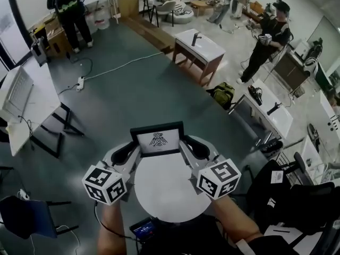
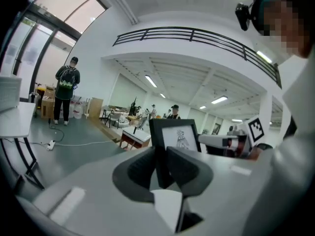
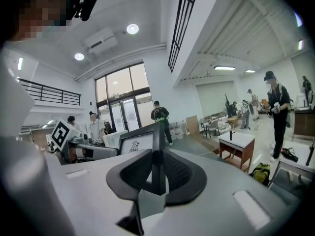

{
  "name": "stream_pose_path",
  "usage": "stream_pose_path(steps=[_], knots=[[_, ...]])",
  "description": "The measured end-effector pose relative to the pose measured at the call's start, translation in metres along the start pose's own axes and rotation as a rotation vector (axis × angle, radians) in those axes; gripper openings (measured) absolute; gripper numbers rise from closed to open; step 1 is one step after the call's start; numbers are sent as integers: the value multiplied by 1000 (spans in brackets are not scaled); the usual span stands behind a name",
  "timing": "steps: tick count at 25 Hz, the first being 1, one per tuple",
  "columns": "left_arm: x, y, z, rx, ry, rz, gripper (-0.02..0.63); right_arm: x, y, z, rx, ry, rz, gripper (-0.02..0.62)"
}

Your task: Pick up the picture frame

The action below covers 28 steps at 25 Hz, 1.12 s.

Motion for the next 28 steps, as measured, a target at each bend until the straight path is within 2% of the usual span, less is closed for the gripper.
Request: stream_pose_path(steps=[4,8,12,19,24,28], knots=[[35,-16,41,84,56,22,72,-6,-32,49,108,-25,42,67],[94,-38,70,147,91,43,71,-9,-85,92,195,-68,86,66],[152,-54,97,194,166,69,69,-6,-136,127,282,-113,115,66],[251,-69,125,288,291,99,67,8,-230,151,406,-149,147,63],[299,-81,133,327,364,94,67,8,-277,161,482,-178,150,63],[329,-93,129,346,385,103,67,5,-311,158,523,-187,164,63]])
Point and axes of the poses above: the fingertips, and each gripper's own axes: y forward along the fingers, x to its right, z out of its top, the point moved 6 cm from there along -y, backward along the fingers, and after that the axes turned 1 degree about z, right-handed, at the moved point
